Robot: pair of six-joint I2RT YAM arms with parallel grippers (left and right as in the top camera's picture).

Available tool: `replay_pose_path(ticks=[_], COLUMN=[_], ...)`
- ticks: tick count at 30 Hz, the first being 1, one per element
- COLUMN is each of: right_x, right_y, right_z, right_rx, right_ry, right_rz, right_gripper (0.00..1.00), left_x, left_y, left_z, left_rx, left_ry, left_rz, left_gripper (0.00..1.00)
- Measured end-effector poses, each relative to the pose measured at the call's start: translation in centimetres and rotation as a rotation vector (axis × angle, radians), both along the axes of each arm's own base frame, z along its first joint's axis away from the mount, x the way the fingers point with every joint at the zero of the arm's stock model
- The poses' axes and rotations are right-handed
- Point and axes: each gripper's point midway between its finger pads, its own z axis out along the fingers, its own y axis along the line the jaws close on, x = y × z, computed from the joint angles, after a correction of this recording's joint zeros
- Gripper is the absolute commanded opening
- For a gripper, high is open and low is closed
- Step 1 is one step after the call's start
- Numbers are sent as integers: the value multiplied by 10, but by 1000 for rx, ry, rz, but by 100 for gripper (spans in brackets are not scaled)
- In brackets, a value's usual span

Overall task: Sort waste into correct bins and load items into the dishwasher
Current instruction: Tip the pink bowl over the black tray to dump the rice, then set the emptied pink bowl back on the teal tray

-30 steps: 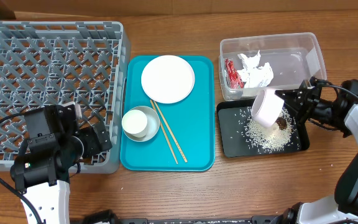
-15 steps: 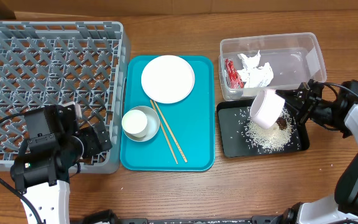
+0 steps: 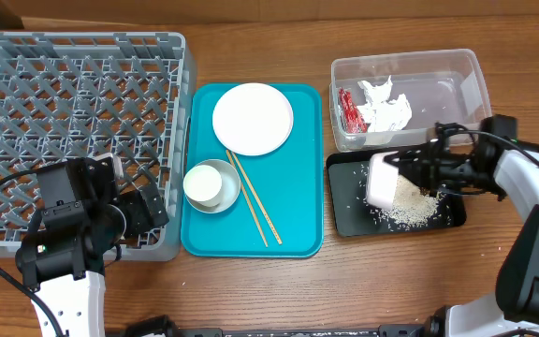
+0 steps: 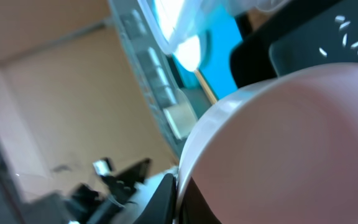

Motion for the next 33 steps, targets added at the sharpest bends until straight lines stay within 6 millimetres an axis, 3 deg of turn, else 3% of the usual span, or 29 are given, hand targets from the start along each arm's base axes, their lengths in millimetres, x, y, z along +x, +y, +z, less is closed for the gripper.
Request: replay_pose_path(ticks=[9, 13, 21, 29, 33], right_x=[-1, 0, -5, -12, -14], right_y=[27, 48, 114, 195, 225], right_z=[21, 23, 5, 4, -2], right_rx=[-320, -465, -695, -839, -871], right_ry=[-117, -208, -421, -704, -797], right_rz=[264, 392, 614, 718, 739], right_gripper=[4, 4, 4, 4, 4], left_x=[1, 1, 1, 1, 1], left_y=[0, 0, 0, 0, 0], left_z=[0, 1, 1, 1, 1], left_rx=[1, 2, 2, 1, 1], left_ry=[-3, -6, -6, -6, -6], left_rz=[0, 0, 0, 0, 0], left_gripper=[100, 100, 100, 100, 100])
